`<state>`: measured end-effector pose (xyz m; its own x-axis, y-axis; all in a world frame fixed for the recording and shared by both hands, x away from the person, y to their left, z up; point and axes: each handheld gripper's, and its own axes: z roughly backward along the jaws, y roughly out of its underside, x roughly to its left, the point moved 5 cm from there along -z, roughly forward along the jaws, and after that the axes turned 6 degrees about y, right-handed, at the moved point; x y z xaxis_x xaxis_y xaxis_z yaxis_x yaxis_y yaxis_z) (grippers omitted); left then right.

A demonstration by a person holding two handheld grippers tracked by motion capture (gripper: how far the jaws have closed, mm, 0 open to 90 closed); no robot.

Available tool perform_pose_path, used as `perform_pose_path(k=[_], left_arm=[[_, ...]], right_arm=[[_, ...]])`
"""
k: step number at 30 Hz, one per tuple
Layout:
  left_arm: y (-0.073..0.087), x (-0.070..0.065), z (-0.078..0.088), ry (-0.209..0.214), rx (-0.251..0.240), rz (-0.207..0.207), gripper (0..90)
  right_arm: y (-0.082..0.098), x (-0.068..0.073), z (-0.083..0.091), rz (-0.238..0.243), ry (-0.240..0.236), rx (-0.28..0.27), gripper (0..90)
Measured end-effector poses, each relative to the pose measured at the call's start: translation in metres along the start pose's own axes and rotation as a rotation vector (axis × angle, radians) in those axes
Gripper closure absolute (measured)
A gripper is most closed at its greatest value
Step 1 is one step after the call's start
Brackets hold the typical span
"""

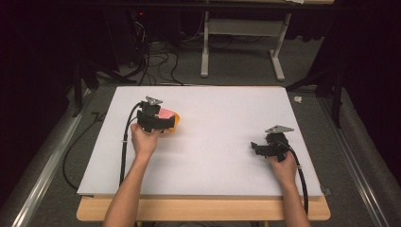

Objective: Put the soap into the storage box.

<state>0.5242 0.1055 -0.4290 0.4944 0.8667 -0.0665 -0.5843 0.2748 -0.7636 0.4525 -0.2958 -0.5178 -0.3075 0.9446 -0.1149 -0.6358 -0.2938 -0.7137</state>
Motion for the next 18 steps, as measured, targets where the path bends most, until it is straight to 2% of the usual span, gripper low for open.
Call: perform_pose_path(k=[12, 18], left_arm=[[-0.005, 0.009, -0.018, -0.024, 0.03, 0.031, 13.9], [-0.001, 0.015, -0.027, -0.037, 0.051, 0.048, 13.9]], right_arm=[[0.0, 0.0, 0.0, 0.001, 0.0, -0.001, 19.4], [0.0, 0.0, 0.0, 0.002, 0.0, -0.001, 19.4]])
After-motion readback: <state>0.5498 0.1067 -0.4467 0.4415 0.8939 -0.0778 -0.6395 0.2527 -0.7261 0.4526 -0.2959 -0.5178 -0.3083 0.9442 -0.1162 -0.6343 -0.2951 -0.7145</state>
